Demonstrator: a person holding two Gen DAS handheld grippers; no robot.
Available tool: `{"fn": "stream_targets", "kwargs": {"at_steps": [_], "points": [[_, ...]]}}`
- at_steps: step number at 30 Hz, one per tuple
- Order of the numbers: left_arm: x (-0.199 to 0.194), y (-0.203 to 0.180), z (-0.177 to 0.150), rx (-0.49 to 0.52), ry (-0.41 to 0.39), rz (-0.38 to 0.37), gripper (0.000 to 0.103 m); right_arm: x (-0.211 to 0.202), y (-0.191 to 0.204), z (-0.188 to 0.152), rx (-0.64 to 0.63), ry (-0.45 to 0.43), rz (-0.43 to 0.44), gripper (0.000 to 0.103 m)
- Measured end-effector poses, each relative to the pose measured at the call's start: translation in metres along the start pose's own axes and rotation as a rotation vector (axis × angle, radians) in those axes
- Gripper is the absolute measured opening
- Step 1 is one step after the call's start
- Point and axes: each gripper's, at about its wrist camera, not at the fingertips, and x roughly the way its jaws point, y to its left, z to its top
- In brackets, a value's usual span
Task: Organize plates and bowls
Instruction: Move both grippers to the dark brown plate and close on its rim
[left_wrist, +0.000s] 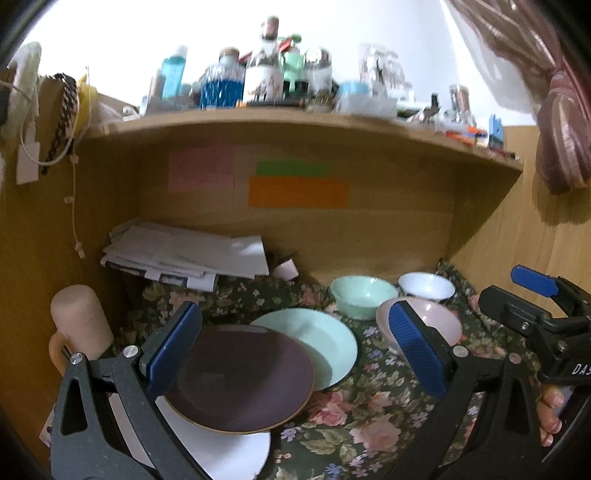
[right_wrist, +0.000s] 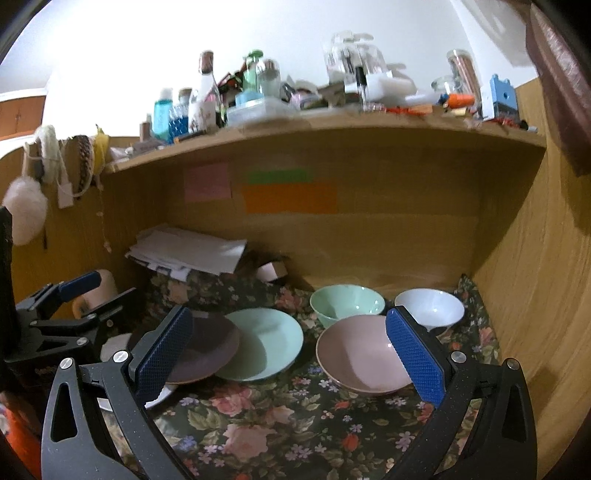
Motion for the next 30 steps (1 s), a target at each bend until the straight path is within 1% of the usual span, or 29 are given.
{"fn": "stream_targets", "kwargs": {"at_steps": [4, 6, 7, 10, 11, 13, 15, 17, 21, 23, 25, 27, 30], "points": [[0.018, 0.014, -0.006, 0.002, 0.05, 0.006, 0.103, 0.025, -0.001, -0.005, 0.008, 0.065, 0.036, 0.103], [0.028, 0.024, -0.009, -0.001, 0.076, 0.021, 0.102, 0.037, 0.0, -0.008, 0.007, 0.09, 0.045, 0.103], [0.032, 0.028, -0.011, 0.0, 0.088, 0.028, 0.1, 0.043, 0.0, -0.009, 0.007, 0.1, 0.051, 0.103], [0.046, 0.043, -0.016, -0.011, 0.147, 0.045, 0.087, 0.061, -0.001, -0.012, 0.026, 0.15, 0.1, 0.103], [0.052, 0.049, -0.018, -0.017, 0.168, 0.047, 0.084, 0.069, -0.003, -0.013, 0.035, 0.177, 0.122, 0.101], [0.06, 0.059, -0.021, -0.021, 0.195, 0.057, 0.081, 0.082, -0.002, -0.015, 0.04, 0.218, 0.147, 0.095], [0.067, 0.067, -0.026, -0.012, 0.213, 0.087, 0.078, 0.096, -0.001, -0.018, 0.037, 0.257, 0.157, 0.085], [0.072, 0.075, -0.03, -0.004, 0.236, 0.105, 0.073, 0.109, 0.001, -0.02, 0.033, 0.296, 0.173, 0.081], [0.08, 0.094, -0.038, -0.009, 0.279, 0.131, 0.067, 0.13, 0.011, -0.024, -0.006, 0.355, 0.181, 0.066], [0.082, 0.103, -0.043, -0.013, 0.3, 0.152, 0.06, 0.14, 0.018, -0.025, -0.024, 0.384, 0.196, 0.065], [0.082, 0.111, -0.048, -0.015, 0.322, 0.163, 0.056, 0.151, 0.023, -0.027, -0.036, 0.415, 0.213, 0.063], [0.082, 0.118, -0.052, -0.02, 0.341, 0.168, 0.056, 0.161, 0.029, -0.03, -0.057, 0.445, 0.216, 0.057], [0.081, 0.128, -0.057, -0.036, 0.369, 0.168, 0.051, 0.173, 0.036, -0.035, -0.075, 0.48, 0.22, 0.052]]}}
